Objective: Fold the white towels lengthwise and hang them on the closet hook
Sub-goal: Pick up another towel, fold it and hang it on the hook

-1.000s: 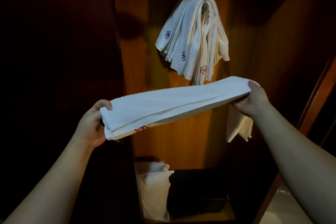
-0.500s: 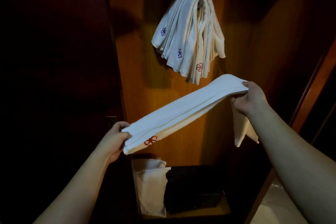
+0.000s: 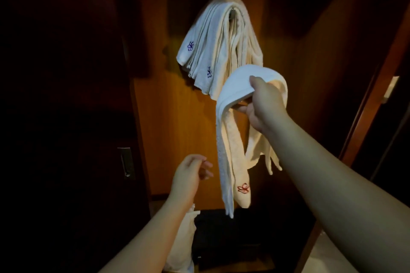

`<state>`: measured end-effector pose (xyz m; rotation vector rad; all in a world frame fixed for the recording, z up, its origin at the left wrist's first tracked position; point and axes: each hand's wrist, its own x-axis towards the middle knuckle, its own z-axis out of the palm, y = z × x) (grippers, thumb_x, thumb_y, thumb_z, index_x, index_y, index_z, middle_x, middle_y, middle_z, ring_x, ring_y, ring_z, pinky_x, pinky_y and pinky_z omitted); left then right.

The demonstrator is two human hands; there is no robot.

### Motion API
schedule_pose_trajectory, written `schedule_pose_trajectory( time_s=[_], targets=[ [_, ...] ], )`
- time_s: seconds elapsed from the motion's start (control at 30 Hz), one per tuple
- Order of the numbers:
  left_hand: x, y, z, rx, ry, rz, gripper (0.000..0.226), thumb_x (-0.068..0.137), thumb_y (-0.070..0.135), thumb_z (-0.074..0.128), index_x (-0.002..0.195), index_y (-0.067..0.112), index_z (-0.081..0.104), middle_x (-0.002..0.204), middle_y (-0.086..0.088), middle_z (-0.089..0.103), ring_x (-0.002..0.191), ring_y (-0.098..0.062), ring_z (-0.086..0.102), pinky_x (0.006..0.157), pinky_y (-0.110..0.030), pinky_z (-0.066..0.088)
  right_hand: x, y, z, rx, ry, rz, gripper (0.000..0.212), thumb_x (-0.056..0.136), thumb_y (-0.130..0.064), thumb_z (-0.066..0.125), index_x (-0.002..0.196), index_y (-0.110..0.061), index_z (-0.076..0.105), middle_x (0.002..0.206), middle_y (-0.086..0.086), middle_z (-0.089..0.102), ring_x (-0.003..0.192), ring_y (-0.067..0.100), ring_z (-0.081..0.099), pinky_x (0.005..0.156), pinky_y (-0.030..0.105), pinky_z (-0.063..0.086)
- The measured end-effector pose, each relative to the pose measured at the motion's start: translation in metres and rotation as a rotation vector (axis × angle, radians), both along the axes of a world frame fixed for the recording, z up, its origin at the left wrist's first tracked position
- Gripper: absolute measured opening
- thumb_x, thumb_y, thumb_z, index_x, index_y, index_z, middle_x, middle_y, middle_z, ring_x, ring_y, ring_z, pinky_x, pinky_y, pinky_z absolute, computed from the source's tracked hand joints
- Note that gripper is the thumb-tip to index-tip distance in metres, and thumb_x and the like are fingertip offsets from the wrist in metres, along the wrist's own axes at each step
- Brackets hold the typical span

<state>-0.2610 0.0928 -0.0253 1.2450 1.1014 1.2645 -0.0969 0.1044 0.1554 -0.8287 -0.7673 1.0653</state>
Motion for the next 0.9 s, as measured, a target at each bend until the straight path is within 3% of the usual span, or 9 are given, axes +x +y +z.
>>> schedule_pose_trajectory(
  time_s=[0.1, 0.23, 0.37, 0.5, 0.57, 0.63, 0.67, 0.77, 0.9],
  targets=[
    [0.022, -0.017, 0.040, 0.139, -0.027, -0.230, 0.042, 0.102, 0.049, 0.037, 0.117, 0.021, 0.065, 0.110, 0.001, 0.073, 0.104, -0.018, 0.068, 0.092, -0.038, 0.051, -0.002, 0.003, 0.009, 0.014, -0.118, 0.002, 0.021, 0.104, -0.023, 0.048, 0.124, -0.019, 0.043, 0.094, -0.001, 0.066, 0.082, 0.015, 0.066, 0.054, 0.034, 0.057],
    [0.055, -0.031, 0.074, 0.200, 0.049, -0.391, 0.074, 0.080, 0.087, 0.032, 0.136, 0.045, 0.054, 0.145, 0.018, 0.052, 0.137, -0.006, 0.043, 0.114, -0.038, 0.029, -0.001, 0.004, 0.028, 0.020, -0.174, -0.019, 0.047, 0.103, -0.026, 0.048, 0.147, -0.012, 0.038, 0.112, 0.005, 0.064, 0.086, 0.018, 0.066, 0.047, 0.030, 0.056],
    [0.090, -0.038, 0.103, 0.163, 0.032, -0.342, 0.117, 0.051, 0.107, 0.028, 0.151, 0.046, 0.031, 0.161, 0.017, 0.028, 0.149, -0.008, 0.021, 0.109, -0.031, 0.016, 0.002, -0.002, 0.054, 0.084, -0.145, 0.015, 0.039, 0.103, -0.023, 0.048, 0.140, -0.011, 0.042, 0.103, 0.005, 0.066, 0.078, 0.019, 0.071, 0.047, 0.032, 0.056],
    [0.111, -0.022, 0.131, 0.179, 0.078, -0.097, 0.151, 0.024, 0.112, 0.013, 0.155, 0.037, 0.024, 0.163, 0.002, 0.026, 0.148, -0.023, 0.027, 0.113, -0.040, 0.023, 0.010, -0.008, 0.080, 0.179, 0.009, 0.085, 0.012, 0.103, -0.019, 0.047, 0.114, -0.014, 0.048, 0.074, 0.003, 0.077, 0.065, 0.017, 0.075, 0.051, 0.036, 0.058],
    [0.111, -0.013, 0.142, 0.242, 0.190, -0.003, 0.161, 0.017, 0.111, 0.007, 0.152, 0.029, 0.033, 0.155, -0.008, 0.041, 0.128, -0.023, 0.050, 0.099, -0.026, 0.036, 0.015, -0.008, 0.088, 0.196, 0.039, 0.082, 0.006, 0.103, -0.019, 0.046, 0.105, -0.015, 0.051, 0.069, 0.001, 0.076, 0.065, 0.017, 0.075, 0.053, 0.036, 0.059],
    [0.110, -0.007, 0.149, 0.272, 0.201, 0.042, 0.169, 0.007, 0.111, 0.010, 0.147, 0.020, 0.043, 0.137, -0.003, 0.057, 0.111, -0.014, 0.057, 0.092, -0.014, 0.040, 0.024, -0.007, 0.089, 0.181, 0.007, 0.050, 0.007, 0.102, -0.022, 0.048, 0.098, -0.019, 0.054, 0.076, 0.003, 0.077, 0.067, 0.017, 0.075, 0.054, 0.035, 0.059],
    [0.111, -0.005, 0.150, 0.265, 0.118, 0.062, 0.163, 0.006, 0.111, 0.014, 0.141, 0.026, 0.050, 0.127, 0.007, 0.061, 0.108, -0.011, 0.057, 0.093, -0.013, 0.041, 0.030, -0.004, 0.087, 0.160, -0.038, 0.013, 0.008, 0.101, -0.025, 0.049, 0.096, -0.021, 0.054, 0.082, 0.005, 0.077, 0.070, 0.017, 0.076, 0.054, 0.033, 0.059],
    [0.117, 0.001, 0.161, 0.264, -0.256, 0.053, 0.092, 0.025, 0.111, 0.033, 0.098, 0.063, 0.064, 0.090, 0.035, 0.069, 0.091, 0.009, 0.057, 0.088, -0.024, 0.042, 0.057, 0.007, 0.077, 0.072, -0.161, -0.139, 0.010, 0.098, -0.033, 0.053, 0.094, -0.025, 0.053, 0.093, 0.005, 0.071, 0.086, 0.019, 0.073, 0.064, 0.030, 0.062],
    [0.108, 0.002, 0.173, 0.226, -0.689, 0.159, 0.056, 0.070, 0.073, 0.070, 0.108, 0.032, 0.069, 0.100, 0.010, 0.077, 0.105, -0.013, 0.068, 0.084, -0.025, 0.050, 0.083, 0.019, 0.060, 0.080, -0.374, -0.241, 0.031, 0.099, -0.035, 0.051, 0.119, -0.012, 0.055, 0.095, 0.001, 0.068, 0.091, 0.014, 0.066, 0.080, 0.032, 0.058]
  ],
)
